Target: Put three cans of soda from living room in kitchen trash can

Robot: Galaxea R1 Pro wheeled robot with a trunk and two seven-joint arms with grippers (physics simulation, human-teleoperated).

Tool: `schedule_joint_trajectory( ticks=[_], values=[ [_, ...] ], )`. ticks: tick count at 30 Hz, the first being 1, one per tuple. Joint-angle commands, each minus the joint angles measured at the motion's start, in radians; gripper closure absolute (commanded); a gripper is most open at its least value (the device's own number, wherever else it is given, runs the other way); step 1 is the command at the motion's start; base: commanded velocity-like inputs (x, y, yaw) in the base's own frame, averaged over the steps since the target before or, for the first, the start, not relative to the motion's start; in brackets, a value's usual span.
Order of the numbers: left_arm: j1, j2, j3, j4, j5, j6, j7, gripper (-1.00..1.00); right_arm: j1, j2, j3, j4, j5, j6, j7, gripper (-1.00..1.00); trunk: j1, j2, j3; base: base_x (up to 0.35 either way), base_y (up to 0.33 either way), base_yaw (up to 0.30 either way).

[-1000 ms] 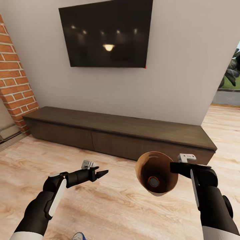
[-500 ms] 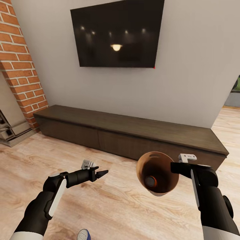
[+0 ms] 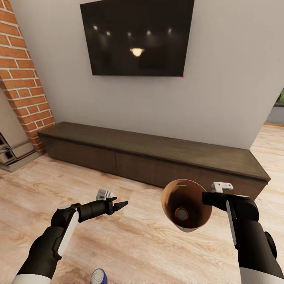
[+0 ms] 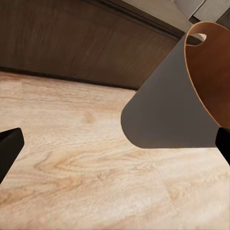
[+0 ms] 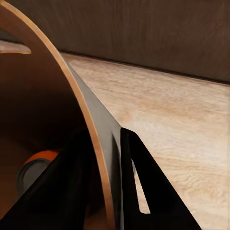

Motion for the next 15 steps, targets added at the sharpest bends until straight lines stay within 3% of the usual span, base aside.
schedule_joint_trajectory(
  ticks=[1, 15],
  values=[
    [0.000, 0.000, 0.000, 0.000, 0.000, 0.000, 0.000, -1.00, 0.000, 0.000, 0.000, 0.000, -0.015, 0.002, 0.000, 1.00, 0.000, 0.000, -0.002, 0.000, 0.000, 0.000],
    [0.000, 0.000, 0.000, 0.000, 0.000, 0.000, 0.001, -1.00, 0.000, 0.000, 0.001, 0.000, -0.015, 0.002, 0.000, 1.00, 0.000, 0.000, -0.023, 0.000, 0.000, 0.000]
  ],
)
